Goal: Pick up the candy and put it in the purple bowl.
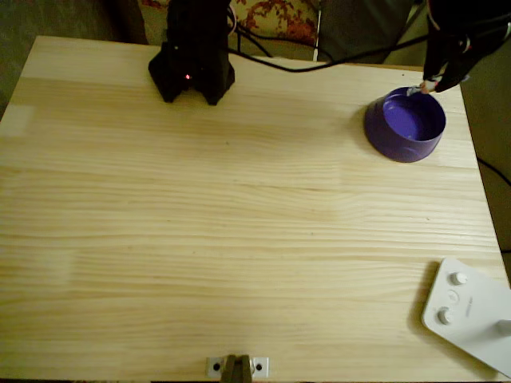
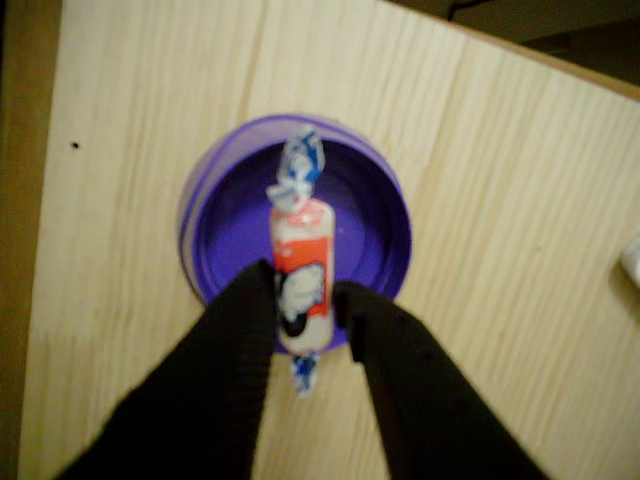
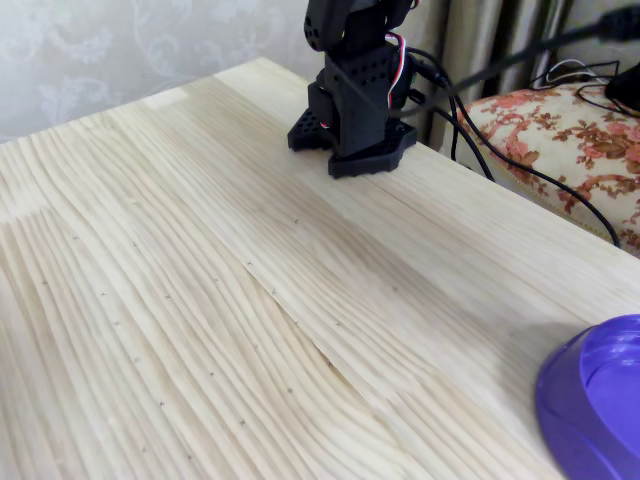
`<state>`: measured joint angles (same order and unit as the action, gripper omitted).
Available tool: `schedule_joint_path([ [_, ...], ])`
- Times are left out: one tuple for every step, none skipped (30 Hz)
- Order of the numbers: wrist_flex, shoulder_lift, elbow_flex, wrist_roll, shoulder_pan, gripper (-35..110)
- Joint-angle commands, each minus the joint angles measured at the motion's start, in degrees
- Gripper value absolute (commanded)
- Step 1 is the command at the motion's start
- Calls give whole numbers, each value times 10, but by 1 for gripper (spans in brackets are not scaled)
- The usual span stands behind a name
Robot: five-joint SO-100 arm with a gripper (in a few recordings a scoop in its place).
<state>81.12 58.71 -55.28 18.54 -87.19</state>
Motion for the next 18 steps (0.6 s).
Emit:
schedule_joint_path([
  [-8,27,45,6,-1,28],
  [-8,27,45,6,0,28],
  [-8,27,45,6,1,28],
  [-8,27,45,6,1,28],
  [-8,27,45,6,1,28],
  [-8,27,45,6,1,28],
  [-7,27,44,4,1,32],
  [-7,28,42,4,1,32],
  [-7,30,41,0,1,32],
  [-7,32,41,-2,2,32],
  [-7,33,40,-4,3,32],
  [-7,37,40,-4,4,32],
  [-7,41,38,-4,5,32],
  [-7,47,38,-6,7,30],
  [-7,54,38,-7,10,25],
  [-2,64,37,-10,14,17],
  [2,76,34,-14,20,7],
  [4,92,27,-16,27,2],
])
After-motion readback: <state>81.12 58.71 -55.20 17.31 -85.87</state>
